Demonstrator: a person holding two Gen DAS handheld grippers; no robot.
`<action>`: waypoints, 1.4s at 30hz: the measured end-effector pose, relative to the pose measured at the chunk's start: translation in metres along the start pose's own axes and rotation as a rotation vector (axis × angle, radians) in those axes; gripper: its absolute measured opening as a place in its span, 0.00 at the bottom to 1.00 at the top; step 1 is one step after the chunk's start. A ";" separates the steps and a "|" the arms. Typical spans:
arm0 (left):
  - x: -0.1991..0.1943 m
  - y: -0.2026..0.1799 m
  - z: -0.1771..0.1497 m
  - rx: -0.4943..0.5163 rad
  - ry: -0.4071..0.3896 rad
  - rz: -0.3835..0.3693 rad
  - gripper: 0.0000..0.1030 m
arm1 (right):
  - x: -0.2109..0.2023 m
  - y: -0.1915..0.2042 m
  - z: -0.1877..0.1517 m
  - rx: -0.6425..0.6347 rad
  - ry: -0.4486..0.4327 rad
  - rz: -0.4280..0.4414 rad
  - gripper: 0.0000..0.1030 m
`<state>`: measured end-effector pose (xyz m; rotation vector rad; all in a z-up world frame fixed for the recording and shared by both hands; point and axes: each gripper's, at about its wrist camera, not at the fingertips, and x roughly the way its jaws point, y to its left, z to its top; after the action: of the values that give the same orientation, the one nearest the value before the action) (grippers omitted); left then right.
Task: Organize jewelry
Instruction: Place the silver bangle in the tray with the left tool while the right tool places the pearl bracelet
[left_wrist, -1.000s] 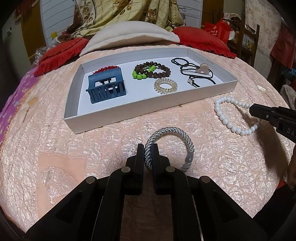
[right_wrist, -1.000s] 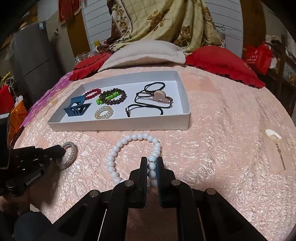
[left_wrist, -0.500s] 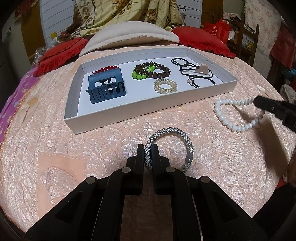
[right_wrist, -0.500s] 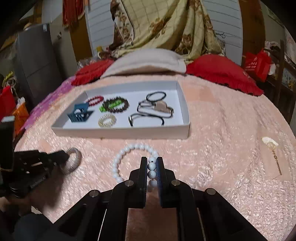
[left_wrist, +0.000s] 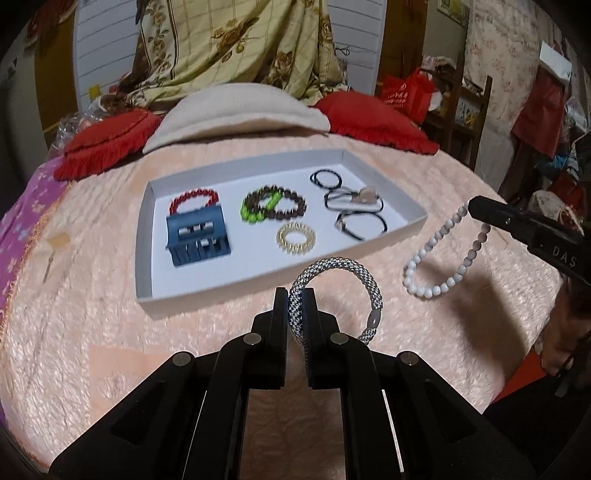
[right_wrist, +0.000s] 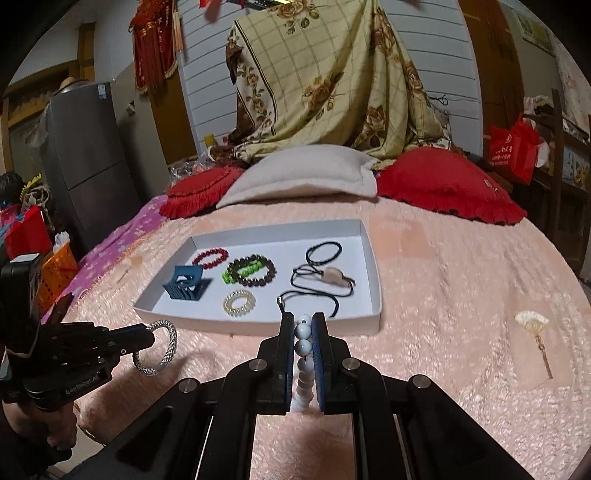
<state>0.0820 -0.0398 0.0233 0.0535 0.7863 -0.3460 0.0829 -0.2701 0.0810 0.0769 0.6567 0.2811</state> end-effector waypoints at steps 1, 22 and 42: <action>0.001 0.001 0.004 0.000 -0.004 0.001 0.06 | -0.002 0.000 0.004 0.002 -0.006 0.009 0.08; 0.110 0.035 0.035 -0.091 0.120 0.108 0.06 | 0.053 0.024 0.076 0.007 -0.070 0.107 0.08; 0.048 0.069 -0.016 -0.143 0.146 0.108 0.06 | 0.054 0.064 0.045 -0.091 0.047 0.237 0.08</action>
<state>0.1251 0.0141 -0.0277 -0.0136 0.9474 -0.1845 0.1363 -0.1923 0.0944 0.0609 0.6813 0.5417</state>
